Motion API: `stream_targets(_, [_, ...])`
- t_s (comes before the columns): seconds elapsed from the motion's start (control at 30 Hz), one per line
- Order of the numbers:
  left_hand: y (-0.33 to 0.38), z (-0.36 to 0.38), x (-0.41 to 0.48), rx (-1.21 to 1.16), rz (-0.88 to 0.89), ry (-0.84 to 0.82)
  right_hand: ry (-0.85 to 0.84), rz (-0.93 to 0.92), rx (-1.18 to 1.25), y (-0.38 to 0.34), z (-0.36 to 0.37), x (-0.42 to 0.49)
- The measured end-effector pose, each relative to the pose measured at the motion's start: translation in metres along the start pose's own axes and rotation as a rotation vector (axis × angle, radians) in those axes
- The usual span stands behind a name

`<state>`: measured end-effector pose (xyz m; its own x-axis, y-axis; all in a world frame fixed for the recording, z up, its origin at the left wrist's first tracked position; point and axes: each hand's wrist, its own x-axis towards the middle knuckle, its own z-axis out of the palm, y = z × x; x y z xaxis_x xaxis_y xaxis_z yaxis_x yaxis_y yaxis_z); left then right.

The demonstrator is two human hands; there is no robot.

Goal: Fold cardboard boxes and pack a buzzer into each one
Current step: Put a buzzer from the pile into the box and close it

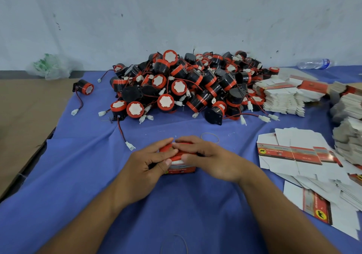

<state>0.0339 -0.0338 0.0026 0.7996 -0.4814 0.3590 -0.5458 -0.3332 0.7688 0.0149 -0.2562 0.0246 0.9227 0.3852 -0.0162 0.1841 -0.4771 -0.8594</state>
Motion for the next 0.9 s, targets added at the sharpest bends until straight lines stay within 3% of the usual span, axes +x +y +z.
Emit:
stream_targets(0.07, [0.002,0.001,0.0,0.021,0.009,0.004,0.0,0.036,0.152,-0.002,0.001,-0.001])
stream_targets(0.3, [-0.002,0.001,-0.002,0.14,0.063,0.01,0.014,-0.009,0.227,-0.001,0.001,0.001])
stream_targets(0.53, [0.0,0.003,-0.001,0.107,0.104,0.004,0.005,0.069,0.51,0.005,-0.001,0.001])
stream_targets(0.7, [-0.001,0.002,-0.004,0.115,0.09,-0.047,0.054,0.099,0.393,0.002,0.002,0.0])
stream_targets(0.9, [0.001,0.006,0.0,0.09,0.047,0.093,0.012,-0.037,-0.035,0.002,0.008,-0.001])
